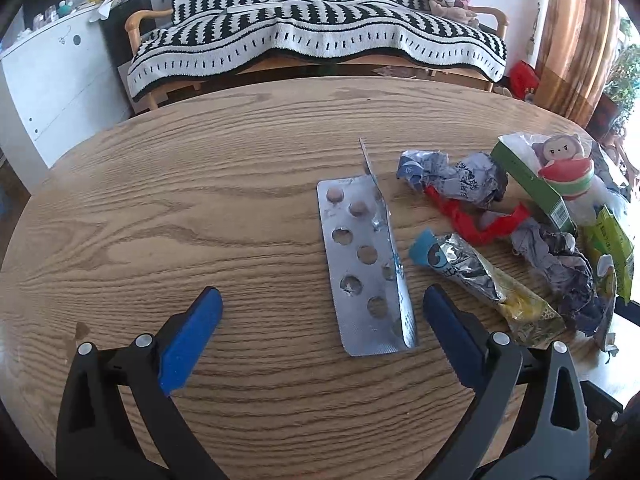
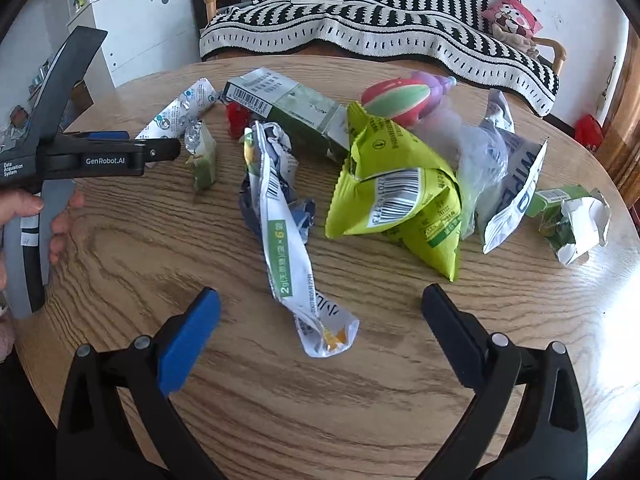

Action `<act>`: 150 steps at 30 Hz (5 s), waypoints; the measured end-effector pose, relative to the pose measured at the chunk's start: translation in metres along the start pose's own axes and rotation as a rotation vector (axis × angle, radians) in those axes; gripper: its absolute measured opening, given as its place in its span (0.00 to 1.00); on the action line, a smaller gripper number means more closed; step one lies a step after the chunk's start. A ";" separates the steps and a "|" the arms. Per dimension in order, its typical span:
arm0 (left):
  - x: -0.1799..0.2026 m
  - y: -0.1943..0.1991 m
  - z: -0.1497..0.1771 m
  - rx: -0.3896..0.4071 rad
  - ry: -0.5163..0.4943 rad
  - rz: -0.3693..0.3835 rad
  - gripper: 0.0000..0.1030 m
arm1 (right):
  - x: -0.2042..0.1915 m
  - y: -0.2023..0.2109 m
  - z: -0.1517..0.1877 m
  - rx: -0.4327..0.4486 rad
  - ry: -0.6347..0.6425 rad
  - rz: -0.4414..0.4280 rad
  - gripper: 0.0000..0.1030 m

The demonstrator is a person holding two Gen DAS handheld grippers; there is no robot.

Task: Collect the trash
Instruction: 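Grasp the silver blister pack with the left tool while the right tool grasps a white wrapper, then carry the blister pack and white wrapper with both tools over the bin, then open both tools to drop the blister pack and wrapper into the bin, then move both tools back from the bin toward the table, then grasp the yellow-green snack bag with the right tool while the left tool grasps a foil wrapper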

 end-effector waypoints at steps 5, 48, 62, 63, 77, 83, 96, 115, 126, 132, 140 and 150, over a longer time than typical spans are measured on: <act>0.002 0.007 -0.003 0.045 -0.030 -0.008 0.34 | -0.004 0.011 -0.002 0.037 -0.030 -0.012 0.27; 0.143 0.113 0.020 0.176 -0.134 0.337 0.32 | 0.091 0.156 0.002 0.395 -0.514 0.088 0.16; 0.439 0.111 0.220 -0.345 -0.383 0.748 0.32 | 0.288 0.223 0.335 0.023 -0.960 0.203 0.16; 0.452 0.102 0.237 -0.382 -0.400 0.737 0.32 | 0.289 0.214 0.353 -0.014 -0.973 0.197 0.16; 0.480 0.059 0.292 -0.520 -0.448 0.625 0.34 | 0.289 0.145 0.441 -0.212 -1.089 0.069 0.16; 0.466 0.053 0.291 -0.465 -0.363 0.576 0.92 | 0.298 0.138 0.452 -0.243 -1.153 0.100 0.75; 0.450 0.092 0.223 -0.348 -0.317 0.607 0.94 | 0.302 0.192 0.417 -0.045 -0.989 0.664 0.93; 0.378 0.291 0.111 -0.175 -0.247 0.601 0.94 | 0.267 0.167 0.290 -0.024 -0.796 0.637 0.93; 0.297 0.238 0.066 -0.194 0.043 0.542 0.94 | 0.238 0.145 0.191 0.094 -0.667 0.563 0.93; 0.217 0.165 0.053 -0.180 0.169 0.330 0.94 | 0.165 0.136 0.060 0.272 -0.425 0.351 0.93; 0.105 0.081 0.021 -0.048 0.204 -0.021 0.94 | 0.066 0.071 -0.039 0.274 -0.161 0.207 0.93; 0.085 0.023 0.005 0.031 0.043 -0.126 0.94 | 0.044 0.019 -0.039 0.176 -0.141 0.124 0.93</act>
Point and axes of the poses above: each gripper's, at about its wrist camera, not at the fingertips, and y roughly against the way its jaws point, x to its right, z to its underside, the point moved 2 cm from there along -y, roughly the way its jaws point, and after that the axes turned 13 degrees about z, right-handed, at the moved point
